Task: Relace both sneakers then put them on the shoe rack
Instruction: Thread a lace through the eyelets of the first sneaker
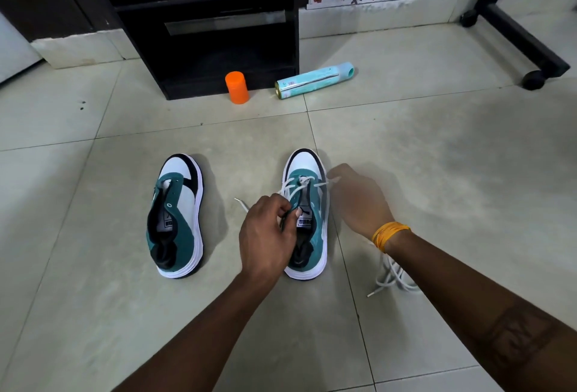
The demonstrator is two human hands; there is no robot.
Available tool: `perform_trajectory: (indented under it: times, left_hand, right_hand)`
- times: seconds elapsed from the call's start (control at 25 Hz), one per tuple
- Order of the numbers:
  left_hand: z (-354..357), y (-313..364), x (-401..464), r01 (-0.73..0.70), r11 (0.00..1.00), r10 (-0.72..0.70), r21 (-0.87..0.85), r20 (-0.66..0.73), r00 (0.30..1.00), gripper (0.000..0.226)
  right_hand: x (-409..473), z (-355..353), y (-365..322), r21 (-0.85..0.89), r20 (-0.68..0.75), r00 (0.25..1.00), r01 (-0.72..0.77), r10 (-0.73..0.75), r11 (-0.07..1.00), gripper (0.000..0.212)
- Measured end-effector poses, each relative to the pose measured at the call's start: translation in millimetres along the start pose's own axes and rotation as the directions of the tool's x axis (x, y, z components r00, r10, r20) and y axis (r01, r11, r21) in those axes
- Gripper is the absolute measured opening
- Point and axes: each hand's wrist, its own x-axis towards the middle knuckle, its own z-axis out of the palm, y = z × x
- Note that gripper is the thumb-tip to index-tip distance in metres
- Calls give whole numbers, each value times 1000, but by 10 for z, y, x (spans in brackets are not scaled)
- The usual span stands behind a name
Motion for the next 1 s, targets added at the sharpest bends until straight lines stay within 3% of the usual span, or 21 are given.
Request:
perform_trajectory:
  times: [0.08,0.16,0.24,0.32,0.4,0.44,0.52,0.64,0.72,0.88,0.92,1.0]
  left_hand:
    - [2,3,-10,2,1000,-2,-18,2,1000,18]
    - [4,-4,-26,17,1000,-17,-25,7,1000,17]
    - [13,-3,-45,44,999,-44,-32,-3,999,17]
    - [17,2,-55,66,997,-67,-38,-18,998,17]
    - [27,-3,-75,79,996,-80,-32,-16,997,18]
    - [29,-9,-87,92,995,-92,-25,-11,996,18]
    - [38,-21,-105,114,993,-114,-18,-11,993,20]
    - [59,-2,-118,128,992,-128,-8,-15,992,20]
    - [69,20,-134,137,991,-137,-13,-14,991,19]
    - [76,19,-139,156,988,-156,-13,-17,988,19]
    - [79,16,-137,158,987,-158,-12,-15,987,19]
    - [84,15,-134,157,987,-158,-7,-10,987,20]
  right_hand:
    - [79,13,-125,-183,68,988,152,-142,971,16]
    - [115,45,-170,-352,124,977,205,-172,913,17]
    - [106,40,-117,-517,112,985,168,-129,839,15]
    - [80,-1,-8,-632,114,992,38,44,774,16]
    - [79,-60,89,-614,107,970,-108,219,782,20]
    - [89,-75,87,-555,98,970,-132,223,821,20]
    - [115,-56,-24,-412,91,994,-10,53,911,24]
    - [107,4,-206,-298,126,983,167,-135,940,21]
    - [80,-4,-147,-359,69,990,137,-119,923,19]
    - [50,-148,60,-661,112,973,-79,203,746,20]
    - [49,-154,56,-655,138,968,-69,209,752,24]
    - [48,-92,-23,-544,154,987,44,48,838,29]
